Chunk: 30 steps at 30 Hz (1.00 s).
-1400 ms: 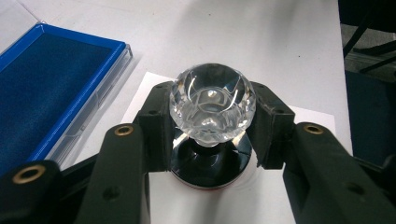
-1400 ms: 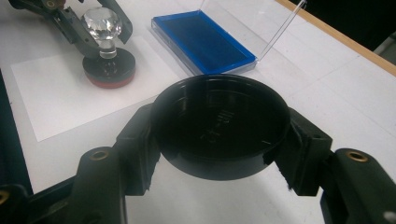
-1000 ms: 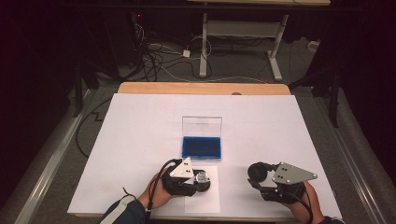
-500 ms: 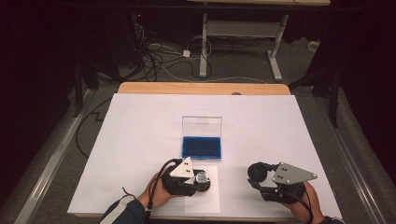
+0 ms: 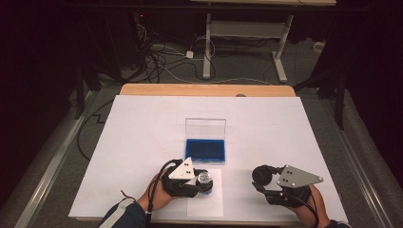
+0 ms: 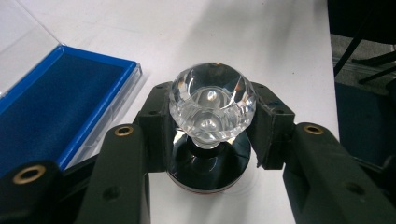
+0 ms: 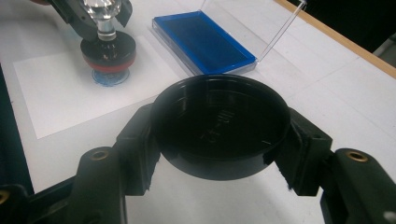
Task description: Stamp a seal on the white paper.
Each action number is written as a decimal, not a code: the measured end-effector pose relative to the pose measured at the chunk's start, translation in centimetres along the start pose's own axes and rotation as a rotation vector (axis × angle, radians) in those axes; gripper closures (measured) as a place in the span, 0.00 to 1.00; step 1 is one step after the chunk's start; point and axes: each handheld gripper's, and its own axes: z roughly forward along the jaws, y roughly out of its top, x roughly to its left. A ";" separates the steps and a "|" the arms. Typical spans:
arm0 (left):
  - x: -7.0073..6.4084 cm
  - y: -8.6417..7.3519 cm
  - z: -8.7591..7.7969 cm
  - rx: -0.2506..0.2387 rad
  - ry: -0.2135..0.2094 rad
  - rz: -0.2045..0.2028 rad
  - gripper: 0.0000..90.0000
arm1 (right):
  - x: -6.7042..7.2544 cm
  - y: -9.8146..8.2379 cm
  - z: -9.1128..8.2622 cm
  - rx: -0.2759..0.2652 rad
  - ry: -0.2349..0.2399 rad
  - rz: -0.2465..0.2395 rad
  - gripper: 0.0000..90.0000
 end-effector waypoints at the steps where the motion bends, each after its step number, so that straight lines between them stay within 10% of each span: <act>1: 0.0 0.1 -0.2 -0.009 0.002 -0.003 0.60 | 0.0 0.0 0.0 -0.001 0.001 -0.001 0.43; 30: 0.3 0.9 -3.0 -0.119 0.053 -0.023 0.60 | -0.1 0.1 0.7 -0.002 0.023 0.003 0.43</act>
